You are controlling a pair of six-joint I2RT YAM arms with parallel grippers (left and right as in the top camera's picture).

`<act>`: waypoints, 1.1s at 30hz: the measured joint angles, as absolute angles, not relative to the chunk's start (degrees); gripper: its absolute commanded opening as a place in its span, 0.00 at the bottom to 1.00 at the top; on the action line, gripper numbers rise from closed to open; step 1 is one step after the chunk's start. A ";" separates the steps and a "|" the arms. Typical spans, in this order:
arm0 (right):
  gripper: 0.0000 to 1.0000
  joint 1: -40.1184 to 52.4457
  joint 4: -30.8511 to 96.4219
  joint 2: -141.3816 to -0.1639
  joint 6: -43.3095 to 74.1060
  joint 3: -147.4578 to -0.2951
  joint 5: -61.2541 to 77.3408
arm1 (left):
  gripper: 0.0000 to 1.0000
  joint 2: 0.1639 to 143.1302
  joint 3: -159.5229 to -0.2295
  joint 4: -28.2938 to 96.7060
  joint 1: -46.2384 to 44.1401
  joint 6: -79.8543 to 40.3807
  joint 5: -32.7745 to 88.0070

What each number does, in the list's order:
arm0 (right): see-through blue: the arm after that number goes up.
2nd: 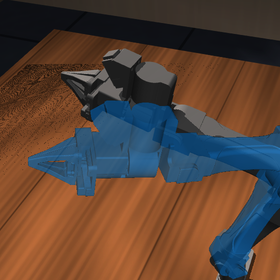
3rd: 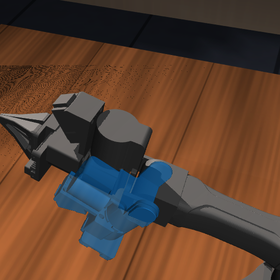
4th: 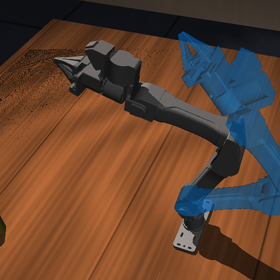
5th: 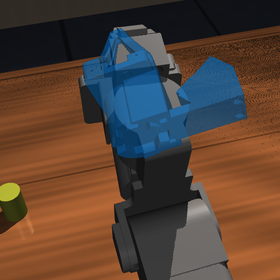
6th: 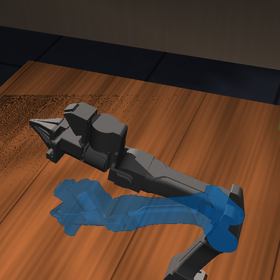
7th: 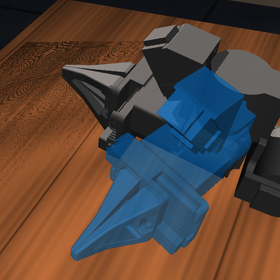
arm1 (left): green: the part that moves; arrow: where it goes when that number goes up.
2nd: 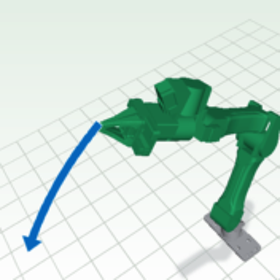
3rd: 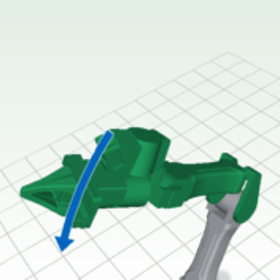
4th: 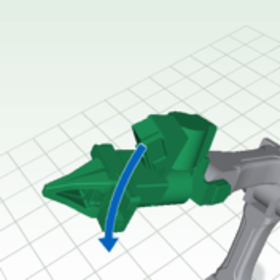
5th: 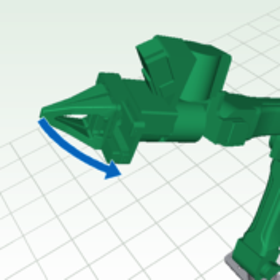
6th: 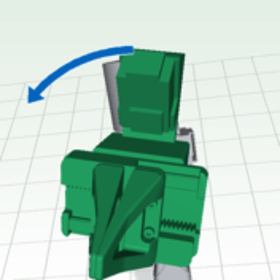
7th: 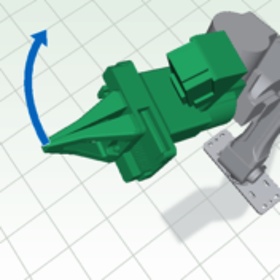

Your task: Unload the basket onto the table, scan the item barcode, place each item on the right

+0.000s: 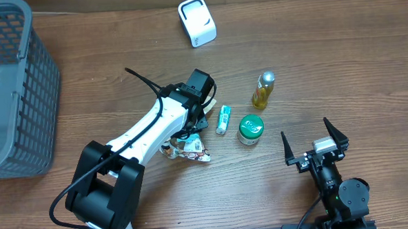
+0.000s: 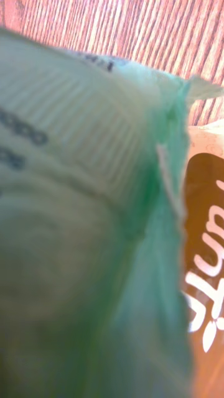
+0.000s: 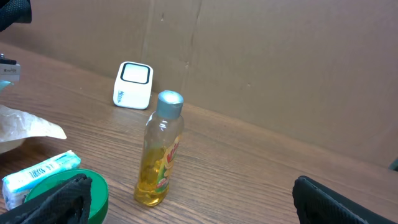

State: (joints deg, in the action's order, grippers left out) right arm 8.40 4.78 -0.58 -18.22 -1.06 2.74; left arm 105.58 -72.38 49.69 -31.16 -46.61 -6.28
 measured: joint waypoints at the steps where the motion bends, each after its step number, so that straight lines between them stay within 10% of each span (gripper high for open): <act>1: 1.00 8.40 4.80 -0.58 -18.22 -1.06 2.74 | 0.38 105.58 -72.38 49.69 -31.16 -46.48 -6.31; 10: 1.00 8.40 4.73 -0.58 -18.22 -1.06 2.74 | 0.56 105.58 -72.38 49.67 -31.16 -46.39 -6.28; 33: 1.00 8.40 4.78 -0.58 -18.22 -1.06 2.76 | 0.55 105.58 -72.38 49.71 -31.16 -46.39 -6.39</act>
State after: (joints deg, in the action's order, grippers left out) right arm 8.40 4.78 -0.58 -18.22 -1.06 2.76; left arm 105.58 -72.38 49.71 -31.16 -46.39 -6.39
